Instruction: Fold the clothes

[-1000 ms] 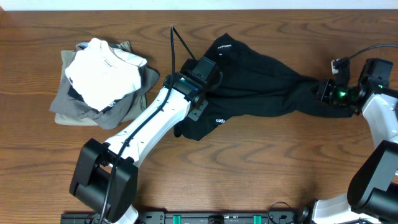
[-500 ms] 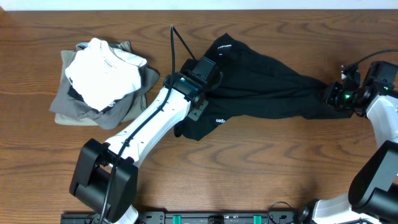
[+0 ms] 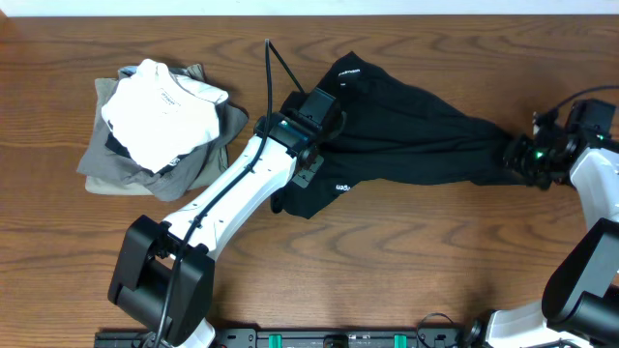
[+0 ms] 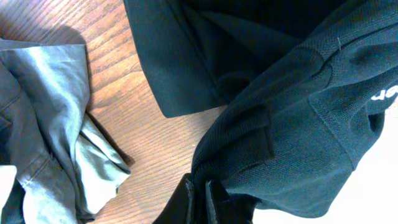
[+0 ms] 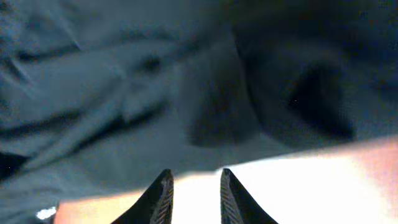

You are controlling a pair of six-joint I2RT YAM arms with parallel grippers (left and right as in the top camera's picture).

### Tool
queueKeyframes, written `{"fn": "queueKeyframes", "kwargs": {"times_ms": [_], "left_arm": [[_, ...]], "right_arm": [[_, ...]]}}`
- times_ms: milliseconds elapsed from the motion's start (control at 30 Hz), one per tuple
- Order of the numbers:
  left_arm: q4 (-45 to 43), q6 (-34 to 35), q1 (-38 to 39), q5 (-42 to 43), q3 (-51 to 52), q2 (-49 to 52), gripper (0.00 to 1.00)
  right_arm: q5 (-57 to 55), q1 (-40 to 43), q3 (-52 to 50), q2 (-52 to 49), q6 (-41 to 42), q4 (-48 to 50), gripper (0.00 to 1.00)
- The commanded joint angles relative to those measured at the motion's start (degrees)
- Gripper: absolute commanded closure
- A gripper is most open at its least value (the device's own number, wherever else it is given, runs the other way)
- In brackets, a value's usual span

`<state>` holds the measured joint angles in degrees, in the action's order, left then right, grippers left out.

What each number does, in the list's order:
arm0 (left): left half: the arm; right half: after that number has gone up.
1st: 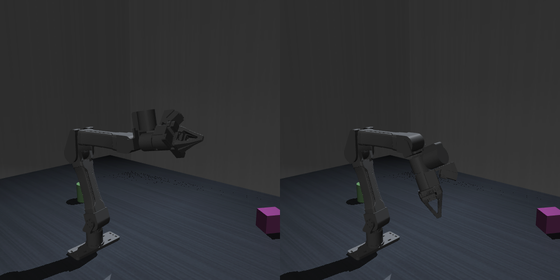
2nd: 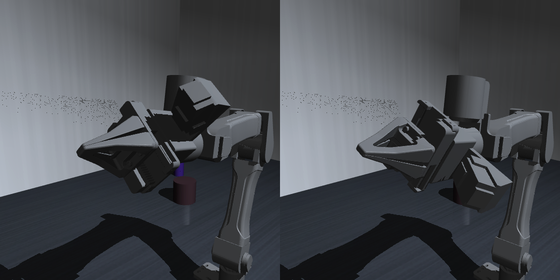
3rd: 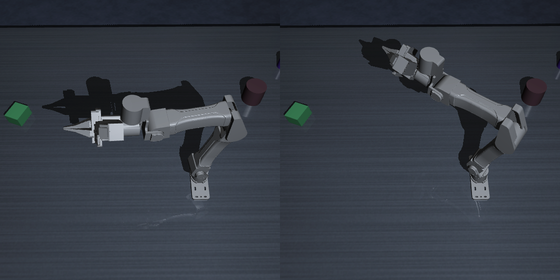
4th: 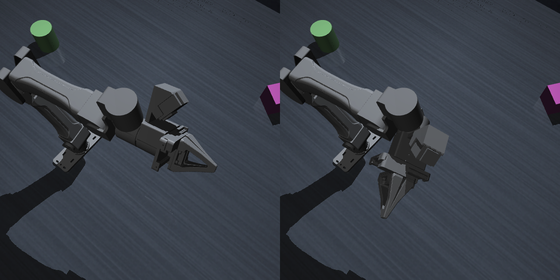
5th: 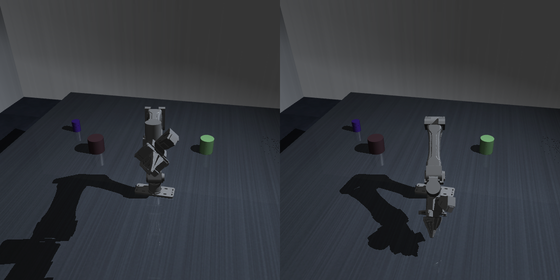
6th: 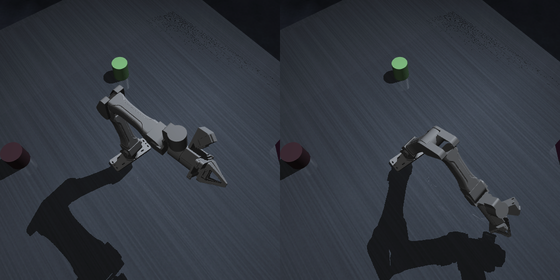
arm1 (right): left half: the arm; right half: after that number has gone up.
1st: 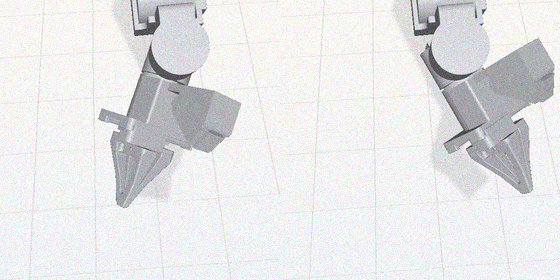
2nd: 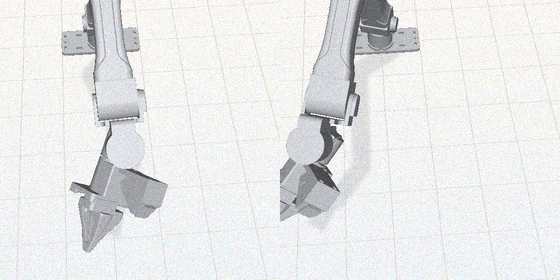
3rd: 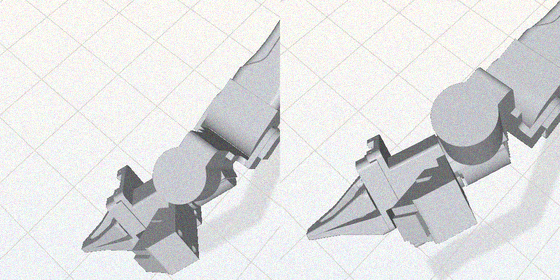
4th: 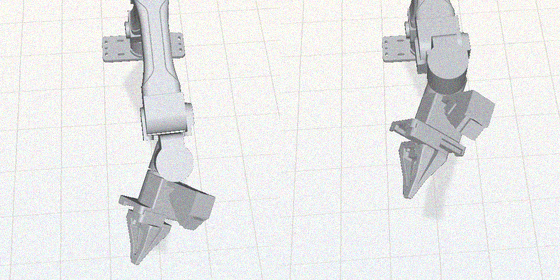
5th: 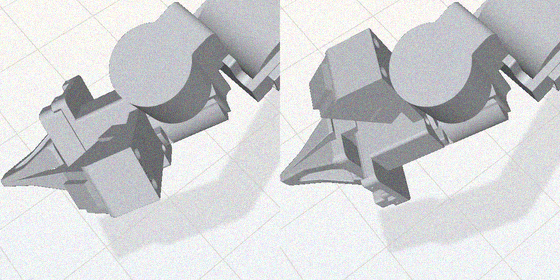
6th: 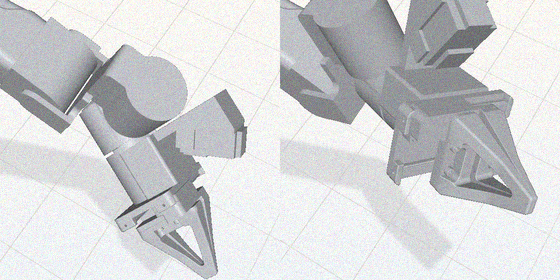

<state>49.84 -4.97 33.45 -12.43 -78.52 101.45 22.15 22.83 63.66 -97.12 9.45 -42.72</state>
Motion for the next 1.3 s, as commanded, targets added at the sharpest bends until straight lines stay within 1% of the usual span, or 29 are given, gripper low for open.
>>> {"fn": "queueKeyframes", "kwargs": {"times_ms": [0, 133, 233, 267, 333, 367, 433, 467, 567, 600, 733, 833, 900, 933, 967, 1033, 1100, 1167, 1267], "left_arm": [[0.20, -0.96, -0.28, -0.94, -0.90, -1.22, 0.94], [-0.24, -0.96, -0.28, -0.94, -0.90, -1.22, 0.94], [-0.24, -0.96, -0.28, -0.94, -0.90, -1.22, 0.93], [-0.24, -0.96, -0.28, -0.94, -0.90, -1.22, 0.93], [-0.20, -0.96, -0.28, -0.94, -0.90, -1.22, 0.93], [-0.20, -0.94, -0.28, -0.94, -0.90, -1.22, 0.94], [-0.20, -0.94, -0.28, -0.94, -0.90, -1.22, 0.94], [-0.20, -0.94, -0.28, -0.94, -0.90, -1.22, 0.94], [-0.20, -0.96, -0.28, -0.92, -0.90, -1.22, 0.94], [-0.20, -0.96, -0.28, -0.92, -0.90, -1.22, 0.93], [-0.17, -0.94, -0.28, -0.92, -0.90, -1.22, 0.93], [-0.20, -0.94, -0.28, -0.92, -0.90, -1.22, 0.93], [-0.22, -0.94, -0.28, -0.92, -0.90, -1.22, 0.94], [-0.22, -0.94, -0.28, -0.92, -0.90, -1.22, 0.94], [-0.22, -0.94, -0.28, -0.92, -0.90, -1.22, 0.94], [-0.24, -0.94, -0.28, -0.92, -0.90, -1.22, 0.93], [-0.22, -0.94, -0.28, -0.92, -0.90, -1.22, 0.94], [-0.22, -0.94, -0.28, -0.92, -0.90, -1.22, 0.93], [-0.20, -0.94, -0.28, -0.92, -0.90, -1.22, 0.94]], "right_arm": [[-1.68, -0.33, -1.57, -0.39, 0.76, -0.90, 0.75], [-1.77, -0.79, -5.46, -0.39, 2.34, 5.90, 0.73], [-0.22, -0.83, -8.41, -0.39, 5.11, 13.31, 0.66], [0.15, -0.83, -9.40, -0.39, 6.25, 15.54, 0.66], [0.15, -0.83, -11.15, -0.39, 7.74, 19.17, 0.63], [0.15, -0.83, -11.96, -0.39, 8.28, 20.79, 0.64], [0.98, -0.83, -13.18, -0.39, 9.25, 23.69, 0.76], [1.81, -0.81, -13.31, -0.39, 9.22, 24.33, 0.84], [8.26, -0.46, -13.29, -0.28, 9.07, 28.02, 0.97], [10.97, -0.24, -13.29, -0.26, 8.55, 29.73, 0.99], [20.83, 1.57, -12.94, 0.07, 8.39, 37.44, 0.99], [24.70, 2.75, -12.83, 0.07, 11.85, 41.59, 0.98], [24.06, 2.75, -12.83, 0.07, 11.98, 41.92, 0.93], [22.86, 2.71, -12.83, 0.04, 12.09, 41.62, 0.86], [21.31, 2.64, -12.85, 0.04, 12.41, 40.87, 0.82], [18.25, 2.60, -12.85, 0.04, 12.44, 39.34, 0.78], [14.51, 2.60, -12.85, 0.04, 12.44, 37.70, 0.77], [11.45, 2.60, -12.85, 0.04, 12.37, 36.02, 0.80], [10.93, 2.60, -12.85, 0.04, 11.32, 31.74, 0.79]]}}
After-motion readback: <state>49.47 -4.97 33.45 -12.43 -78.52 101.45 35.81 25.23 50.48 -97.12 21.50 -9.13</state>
